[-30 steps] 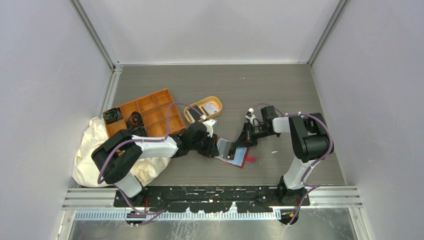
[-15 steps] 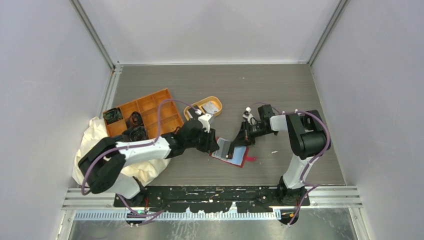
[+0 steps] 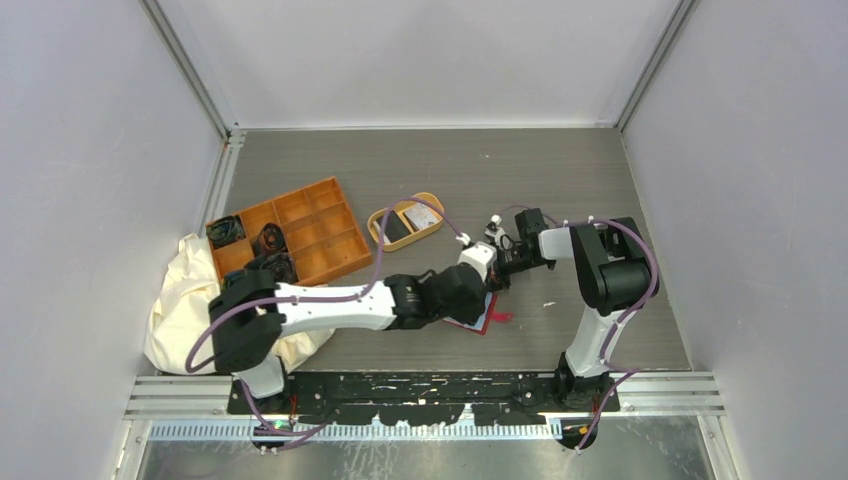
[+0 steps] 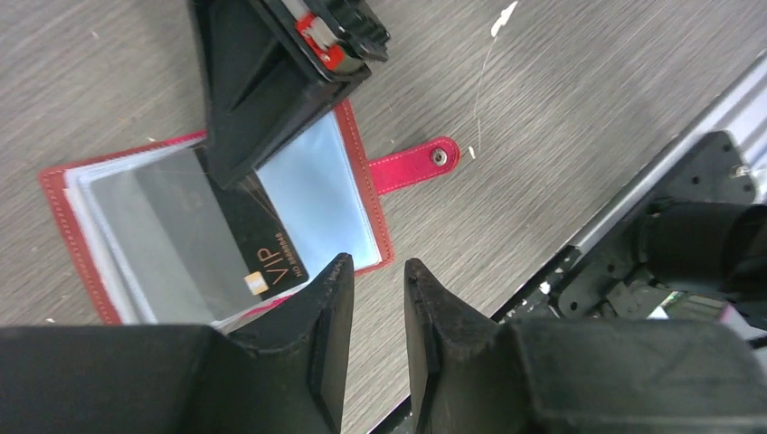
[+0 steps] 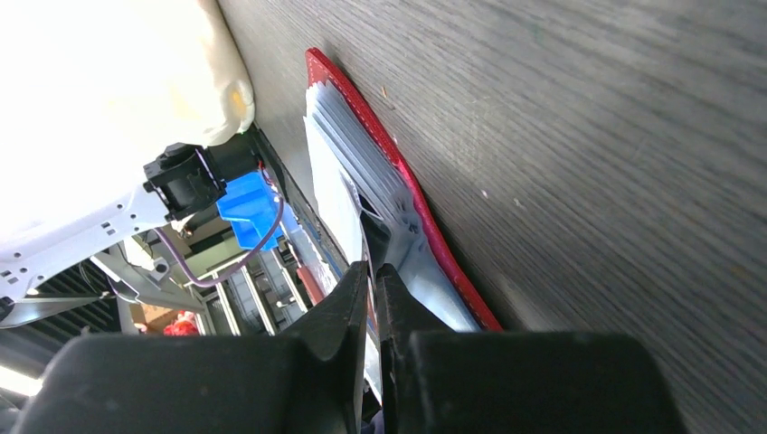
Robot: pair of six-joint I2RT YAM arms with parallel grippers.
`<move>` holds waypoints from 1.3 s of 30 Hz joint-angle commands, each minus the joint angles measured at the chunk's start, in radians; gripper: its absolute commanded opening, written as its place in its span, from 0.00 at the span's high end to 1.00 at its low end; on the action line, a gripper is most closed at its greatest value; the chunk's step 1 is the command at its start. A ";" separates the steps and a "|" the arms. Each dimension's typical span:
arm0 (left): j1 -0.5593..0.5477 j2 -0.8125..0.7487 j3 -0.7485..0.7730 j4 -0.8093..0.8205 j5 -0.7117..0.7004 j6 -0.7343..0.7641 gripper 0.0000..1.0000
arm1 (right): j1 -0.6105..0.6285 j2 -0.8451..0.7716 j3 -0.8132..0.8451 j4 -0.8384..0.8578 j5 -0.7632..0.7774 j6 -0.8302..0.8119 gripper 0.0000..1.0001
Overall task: Put the credit cards into the card holder
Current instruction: Insert the credit card into the card holder.
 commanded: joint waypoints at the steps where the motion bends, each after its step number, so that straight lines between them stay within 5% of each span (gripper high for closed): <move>1: -0.033 0.091 0.112 -0.130 -0.121 -0.020 0.72 | 0.005 0.012 0.033 -0.014 0.041 -0.025 0.88; 21: 0.003 0.319 0.286 -0.271 -0.108 -0.011 0.65 | 0.005 0.027 0.048 -0.048 0.045 -0.047 0.87; 39: 0.075 0.216 0.193 -0.264 -0.122 0.026 0.59 | 0.001 -0.009 0.109 -0.165 0.040 -0.138 0.57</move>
